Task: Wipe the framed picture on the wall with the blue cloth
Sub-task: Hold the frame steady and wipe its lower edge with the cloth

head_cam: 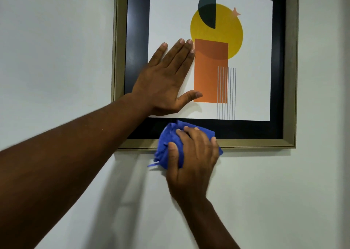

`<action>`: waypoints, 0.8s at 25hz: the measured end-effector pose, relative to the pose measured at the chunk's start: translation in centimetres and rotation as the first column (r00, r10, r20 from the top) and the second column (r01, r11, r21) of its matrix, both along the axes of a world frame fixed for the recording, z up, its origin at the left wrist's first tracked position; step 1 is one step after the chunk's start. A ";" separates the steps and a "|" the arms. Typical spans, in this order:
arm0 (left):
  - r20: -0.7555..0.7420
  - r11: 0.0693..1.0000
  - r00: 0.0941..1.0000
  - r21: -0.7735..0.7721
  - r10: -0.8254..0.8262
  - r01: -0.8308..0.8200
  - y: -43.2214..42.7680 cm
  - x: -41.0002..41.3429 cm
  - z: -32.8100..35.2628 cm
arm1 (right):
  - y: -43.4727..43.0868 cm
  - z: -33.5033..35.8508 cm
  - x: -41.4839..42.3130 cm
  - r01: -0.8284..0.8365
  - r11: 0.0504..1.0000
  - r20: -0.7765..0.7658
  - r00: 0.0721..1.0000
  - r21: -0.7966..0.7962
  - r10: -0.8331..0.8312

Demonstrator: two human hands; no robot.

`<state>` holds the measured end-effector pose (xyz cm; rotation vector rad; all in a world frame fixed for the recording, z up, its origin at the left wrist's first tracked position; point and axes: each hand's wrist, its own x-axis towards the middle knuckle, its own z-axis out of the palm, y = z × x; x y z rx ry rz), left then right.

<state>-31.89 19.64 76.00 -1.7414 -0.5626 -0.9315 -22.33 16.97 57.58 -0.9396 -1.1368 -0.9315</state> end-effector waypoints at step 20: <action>0.009 0.995 0.995 -0.008 0.103 -0.103 0.0 0.2 -0.2 | -1.0 -0.5 9.3 0.096 0.994 0.185 0.979 -0.056 -0.085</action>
